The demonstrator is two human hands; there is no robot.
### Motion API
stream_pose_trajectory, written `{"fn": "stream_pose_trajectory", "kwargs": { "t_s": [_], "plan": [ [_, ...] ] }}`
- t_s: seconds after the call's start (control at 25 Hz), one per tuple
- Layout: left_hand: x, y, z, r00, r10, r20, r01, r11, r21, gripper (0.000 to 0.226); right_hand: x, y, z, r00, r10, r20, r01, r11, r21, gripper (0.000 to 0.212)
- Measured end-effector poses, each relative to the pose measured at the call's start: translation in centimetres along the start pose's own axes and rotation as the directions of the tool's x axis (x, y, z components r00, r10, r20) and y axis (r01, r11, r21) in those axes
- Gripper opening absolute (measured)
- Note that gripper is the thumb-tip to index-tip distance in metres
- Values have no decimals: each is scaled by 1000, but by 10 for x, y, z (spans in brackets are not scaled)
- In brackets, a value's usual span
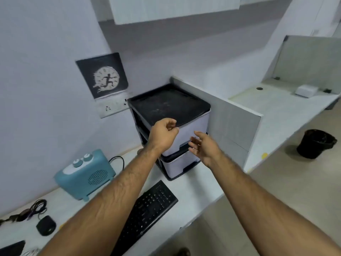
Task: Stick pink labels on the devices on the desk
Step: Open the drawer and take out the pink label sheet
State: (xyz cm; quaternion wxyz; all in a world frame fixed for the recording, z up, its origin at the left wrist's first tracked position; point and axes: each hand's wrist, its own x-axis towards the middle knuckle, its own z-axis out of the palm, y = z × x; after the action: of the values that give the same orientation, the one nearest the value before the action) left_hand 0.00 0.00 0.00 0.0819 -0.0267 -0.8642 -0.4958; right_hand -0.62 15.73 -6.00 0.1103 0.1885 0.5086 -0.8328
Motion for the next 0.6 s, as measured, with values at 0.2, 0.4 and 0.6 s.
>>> {"fn": "stream_pose_trajectory", "kwargs": {
  "t_s": [0.2,0.4,0.6],
  "plan": [
    [77,-25,23,973,195,122,-228,880,416,44,84,18,9,985,113,-134,-100,990,95,27],
    [113,-52,48,943,235,235,-330,752,571,38,138,26,17,952,167,-255,-116,972,205,39],
    [113,-64,60,927,362,101,-340,694,635,27,166,31,11,947,263,-187,-189,922,338,32]
  ]
}}
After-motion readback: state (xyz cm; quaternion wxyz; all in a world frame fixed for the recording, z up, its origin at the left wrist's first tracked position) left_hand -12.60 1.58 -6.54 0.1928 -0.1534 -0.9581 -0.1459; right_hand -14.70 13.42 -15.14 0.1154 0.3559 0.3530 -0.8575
